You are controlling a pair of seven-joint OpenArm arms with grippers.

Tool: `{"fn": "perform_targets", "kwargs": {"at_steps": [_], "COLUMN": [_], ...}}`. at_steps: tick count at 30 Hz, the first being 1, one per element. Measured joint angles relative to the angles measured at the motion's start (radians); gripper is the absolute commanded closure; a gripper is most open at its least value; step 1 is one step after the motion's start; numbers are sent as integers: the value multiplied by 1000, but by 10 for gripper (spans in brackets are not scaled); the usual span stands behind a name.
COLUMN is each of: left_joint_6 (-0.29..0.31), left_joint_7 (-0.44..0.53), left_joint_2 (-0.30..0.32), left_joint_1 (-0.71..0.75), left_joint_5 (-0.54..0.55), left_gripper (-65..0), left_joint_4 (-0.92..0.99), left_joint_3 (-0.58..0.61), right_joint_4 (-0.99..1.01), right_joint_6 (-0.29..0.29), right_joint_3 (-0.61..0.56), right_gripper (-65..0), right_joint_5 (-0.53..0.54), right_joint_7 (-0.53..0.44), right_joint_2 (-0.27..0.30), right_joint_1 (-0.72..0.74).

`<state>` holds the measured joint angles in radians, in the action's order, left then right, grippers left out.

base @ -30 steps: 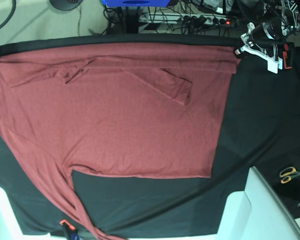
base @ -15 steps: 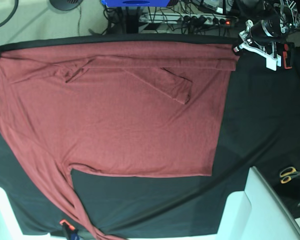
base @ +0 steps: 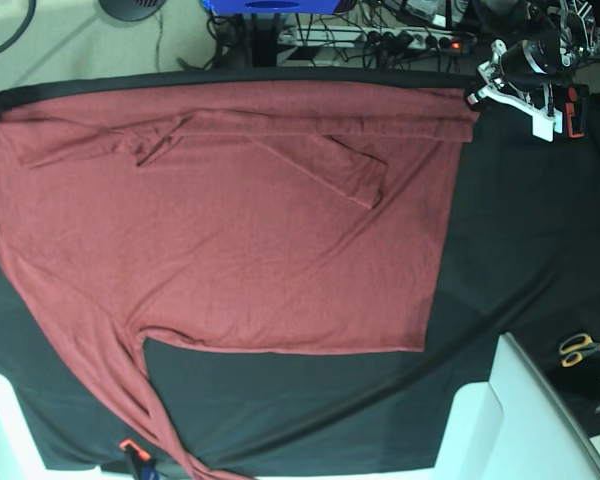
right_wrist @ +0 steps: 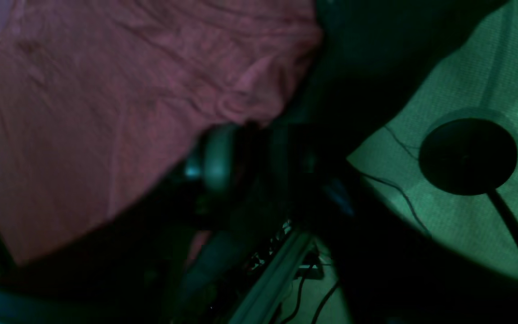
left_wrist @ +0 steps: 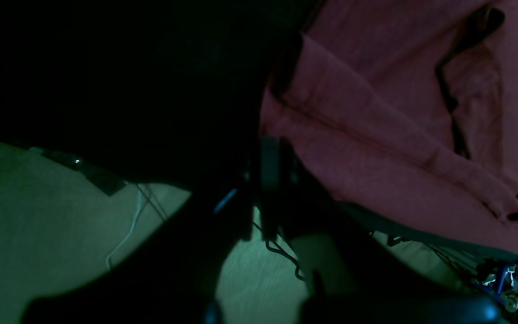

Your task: Fold the T-shirt properly

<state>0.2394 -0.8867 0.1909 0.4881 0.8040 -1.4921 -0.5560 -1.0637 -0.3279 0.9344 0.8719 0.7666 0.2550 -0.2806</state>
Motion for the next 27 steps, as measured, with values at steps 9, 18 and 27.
{"fn": "perform_targets", "kwargs": {"at_steps": [9, 18, 27], "left_joint_6": [-4, -3, 88], "left_joint_7": [1, 1, 0], "left_joint_2": [1, -17, 61], "left_joint_1": [0, -3, -20], "left_joint_5": [-6, -10, -18], "left_gripper": [-522, -528, -518], "left_joint_4": [0, 3, 100], "left_joint_3": [-4, -337, -494], "right_joint_4": [0, -2, -40], "right_joint_6": [4, -1, 16], "right_joint_3": [70, 106, -1], "right_gripper": [-326, -326, -323], "right_joint_5": [0, 0, -70], "right_joint_7": [-6, -3, -185], "right_joint_2": [2, 2, -5], "right_joint_1": [-2, -14, -87]}}
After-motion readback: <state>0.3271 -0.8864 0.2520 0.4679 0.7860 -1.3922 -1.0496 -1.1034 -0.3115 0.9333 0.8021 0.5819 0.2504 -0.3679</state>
